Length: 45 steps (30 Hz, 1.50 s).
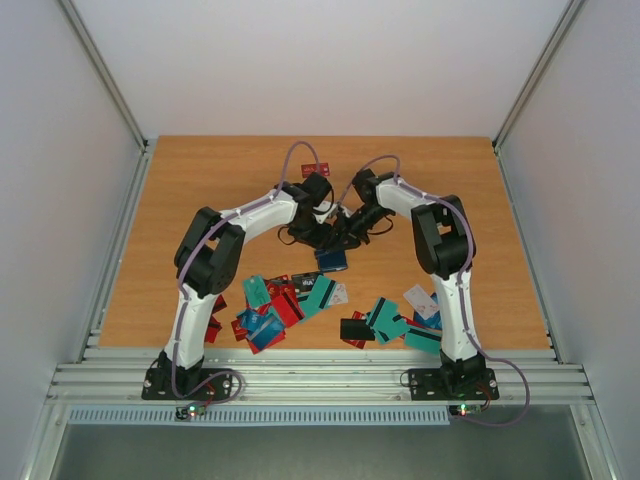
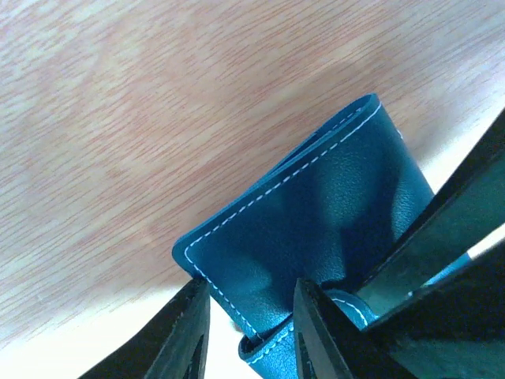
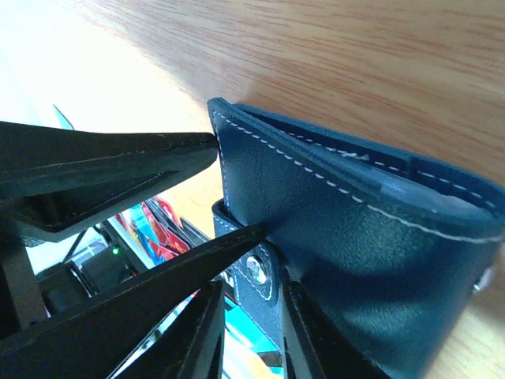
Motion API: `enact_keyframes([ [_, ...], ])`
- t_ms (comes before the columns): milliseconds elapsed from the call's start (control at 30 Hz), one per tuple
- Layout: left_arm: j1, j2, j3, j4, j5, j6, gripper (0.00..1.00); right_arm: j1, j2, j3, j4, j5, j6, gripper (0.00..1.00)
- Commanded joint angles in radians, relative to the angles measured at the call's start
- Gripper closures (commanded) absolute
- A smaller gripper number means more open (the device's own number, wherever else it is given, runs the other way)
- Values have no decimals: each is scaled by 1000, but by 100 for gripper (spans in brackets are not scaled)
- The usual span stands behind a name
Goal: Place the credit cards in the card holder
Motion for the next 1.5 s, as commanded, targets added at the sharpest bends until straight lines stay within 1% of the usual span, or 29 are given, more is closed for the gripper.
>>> enact_keyframes([
  [0,-24,-12,21,-51,-3,-16,67,-6,-86,-17,2,53,12,76],
  [133,-16,-39,48,-62,9,-25,63,-17,-134,-27,-5,72,12,66],
  [333,1,-112,52,-70,21,-43,53,-38,-221,-85,-16,139,-11,51],
  [433,10,-148,48,-86,41,-45,51,-39,-240,-120,-18,186,-25,47],
  [600,35,-198,-7,-104,130,-71,51,-39,-240,-181,-1,215,-28,47],
  [733,53,-207,-75,-98,216,-86,52,-35,-227,-207,19,200,-18,48],
  [900,56,-160,-126,-82,292,-77,52,-29,-198,-211,34,182,-6,49],
  [1067,58,-96,-111,-72,313,-80,52,-26,-159,-214,57,154,10,50],
  [1267,62,-32,-76,-72,324,-64,55,-23,-107,-192,73,110,32,56],
  [1467,74,21,-48,-38,348,-79,60,-23,-52,-153,89,64,66,68],
])
